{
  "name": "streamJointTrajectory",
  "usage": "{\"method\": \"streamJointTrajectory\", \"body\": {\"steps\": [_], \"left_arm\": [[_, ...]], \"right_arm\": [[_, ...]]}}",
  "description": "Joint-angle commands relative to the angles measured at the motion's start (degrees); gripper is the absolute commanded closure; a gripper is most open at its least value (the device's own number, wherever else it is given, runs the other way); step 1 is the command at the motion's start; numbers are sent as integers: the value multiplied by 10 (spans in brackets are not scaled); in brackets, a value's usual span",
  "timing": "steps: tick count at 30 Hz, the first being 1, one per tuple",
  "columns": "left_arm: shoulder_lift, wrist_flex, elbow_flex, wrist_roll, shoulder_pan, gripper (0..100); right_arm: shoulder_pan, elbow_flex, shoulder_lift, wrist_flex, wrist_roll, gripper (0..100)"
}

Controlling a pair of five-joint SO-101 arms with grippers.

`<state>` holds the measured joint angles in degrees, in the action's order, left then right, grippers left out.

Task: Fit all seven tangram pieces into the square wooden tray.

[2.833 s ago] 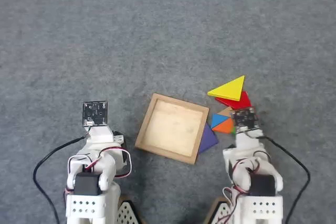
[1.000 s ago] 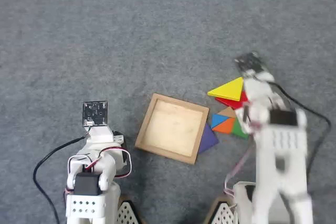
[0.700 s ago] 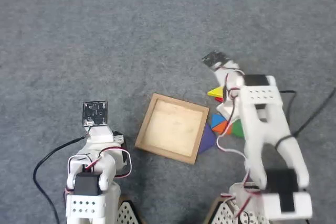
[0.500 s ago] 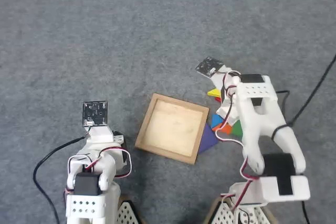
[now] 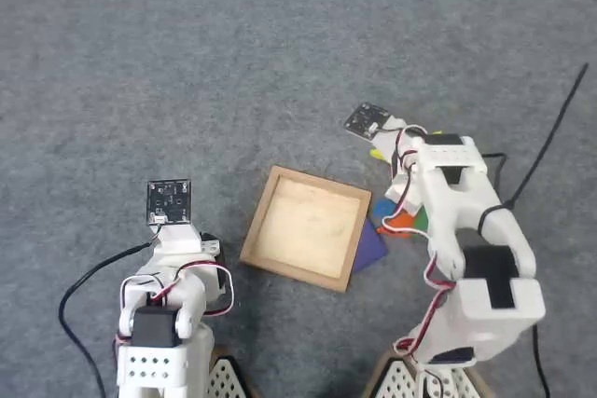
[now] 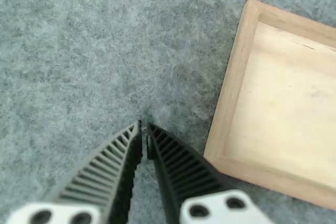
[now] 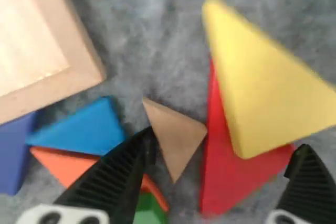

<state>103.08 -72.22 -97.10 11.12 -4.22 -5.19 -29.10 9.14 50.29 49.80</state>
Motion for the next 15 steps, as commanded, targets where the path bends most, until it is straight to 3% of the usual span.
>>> {"method": "streamJointTrajectory", "body": {"steps": [1,8,15], "left_arm": [[11,-1,7,-6,-4,986],[11,-1,7,-6,-4,986],[11,-1,7,-6,-4,986]], "right_arm": [[11,39,9,-19,10,608],[36,75,51,-15,5,608],[35,125,76,102,-58,608]]}}
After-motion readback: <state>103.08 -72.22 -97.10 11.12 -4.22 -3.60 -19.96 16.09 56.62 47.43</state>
